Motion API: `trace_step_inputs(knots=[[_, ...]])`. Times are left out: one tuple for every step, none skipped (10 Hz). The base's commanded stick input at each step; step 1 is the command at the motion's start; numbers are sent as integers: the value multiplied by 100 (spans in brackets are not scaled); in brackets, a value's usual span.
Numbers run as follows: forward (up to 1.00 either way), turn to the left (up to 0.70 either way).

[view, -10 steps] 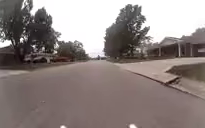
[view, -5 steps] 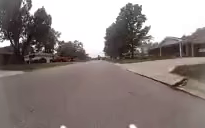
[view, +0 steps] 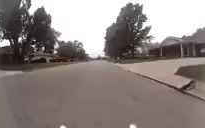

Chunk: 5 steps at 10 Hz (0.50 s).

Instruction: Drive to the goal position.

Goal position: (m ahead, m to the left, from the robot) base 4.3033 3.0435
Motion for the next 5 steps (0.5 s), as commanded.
trace_step_inputs(knots=[[50,0],[50,0],[50,0],[50,0],[50,0]])
